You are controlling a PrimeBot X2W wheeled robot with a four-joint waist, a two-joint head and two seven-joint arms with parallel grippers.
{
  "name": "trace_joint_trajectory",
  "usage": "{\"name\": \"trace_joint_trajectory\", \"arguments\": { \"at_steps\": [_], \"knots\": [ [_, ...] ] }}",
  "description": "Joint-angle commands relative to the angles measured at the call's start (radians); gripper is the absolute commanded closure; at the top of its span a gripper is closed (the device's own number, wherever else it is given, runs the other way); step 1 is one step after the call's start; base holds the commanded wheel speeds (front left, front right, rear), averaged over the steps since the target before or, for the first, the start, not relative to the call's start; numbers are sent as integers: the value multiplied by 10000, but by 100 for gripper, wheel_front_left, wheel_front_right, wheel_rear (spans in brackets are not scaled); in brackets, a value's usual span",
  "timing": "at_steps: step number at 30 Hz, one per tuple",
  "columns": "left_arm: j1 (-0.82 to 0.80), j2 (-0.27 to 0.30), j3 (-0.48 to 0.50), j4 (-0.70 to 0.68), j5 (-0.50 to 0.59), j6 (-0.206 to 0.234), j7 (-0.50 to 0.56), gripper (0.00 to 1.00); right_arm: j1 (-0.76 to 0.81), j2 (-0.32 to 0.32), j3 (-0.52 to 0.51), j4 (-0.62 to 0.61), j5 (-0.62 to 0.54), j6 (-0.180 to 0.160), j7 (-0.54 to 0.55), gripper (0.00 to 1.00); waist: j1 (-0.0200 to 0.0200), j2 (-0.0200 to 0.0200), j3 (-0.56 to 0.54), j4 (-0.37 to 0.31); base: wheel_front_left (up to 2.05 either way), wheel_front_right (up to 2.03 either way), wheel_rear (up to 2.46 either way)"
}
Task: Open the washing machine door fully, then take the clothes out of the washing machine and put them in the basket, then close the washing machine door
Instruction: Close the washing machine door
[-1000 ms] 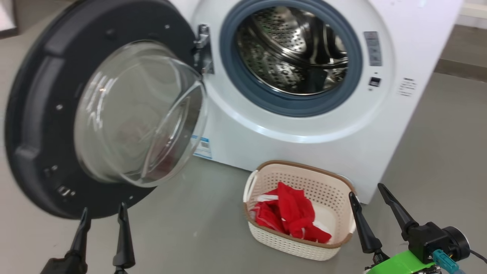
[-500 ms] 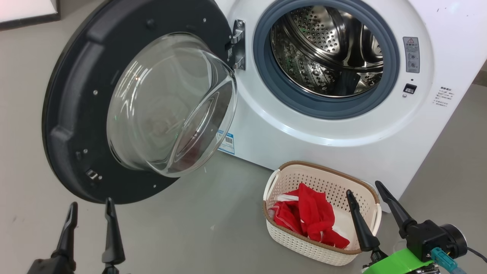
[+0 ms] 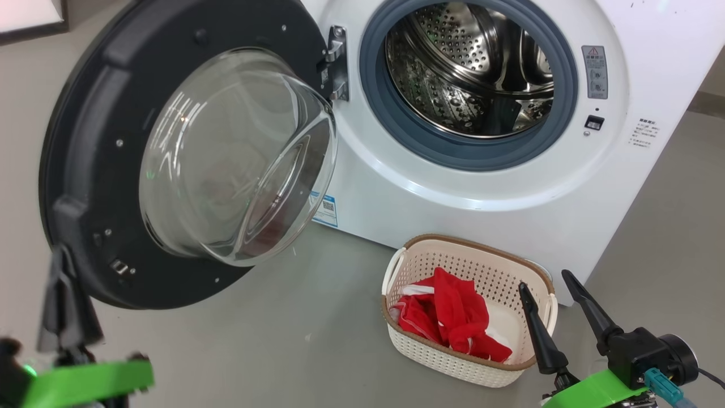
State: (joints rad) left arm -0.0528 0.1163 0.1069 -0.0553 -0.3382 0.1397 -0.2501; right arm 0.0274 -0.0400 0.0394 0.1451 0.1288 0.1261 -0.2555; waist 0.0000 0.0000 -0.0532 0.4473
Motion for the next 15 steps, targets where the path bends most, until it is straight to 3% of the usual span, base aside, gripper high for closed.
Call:
{"name": "trace_joint_trajectory", "arguments": {
  "at_steps": [1, 10, 15],
  "knots": [
    [-637, 210, 450, -168, -114, -79, -94, 100, -275, -102, 177, -203, -37, 46, -63, 0, 0, 0, 44, -33, 0, 0, 0],
    [-2858, 490, 1615, 952, -540, -603, -113, 100, -367, -102, 287, -119, -153, 46, -63, 0, 0, 0, 154, -237, 0, 0, 0],
    [-4061, 862, 2501, 2506, -1297, -940, -115, 100, -355, -102, 244, -57, -226, 46, -63, 0, 0, 0, 78, -394, 0, 0, 0]
  ]
}}
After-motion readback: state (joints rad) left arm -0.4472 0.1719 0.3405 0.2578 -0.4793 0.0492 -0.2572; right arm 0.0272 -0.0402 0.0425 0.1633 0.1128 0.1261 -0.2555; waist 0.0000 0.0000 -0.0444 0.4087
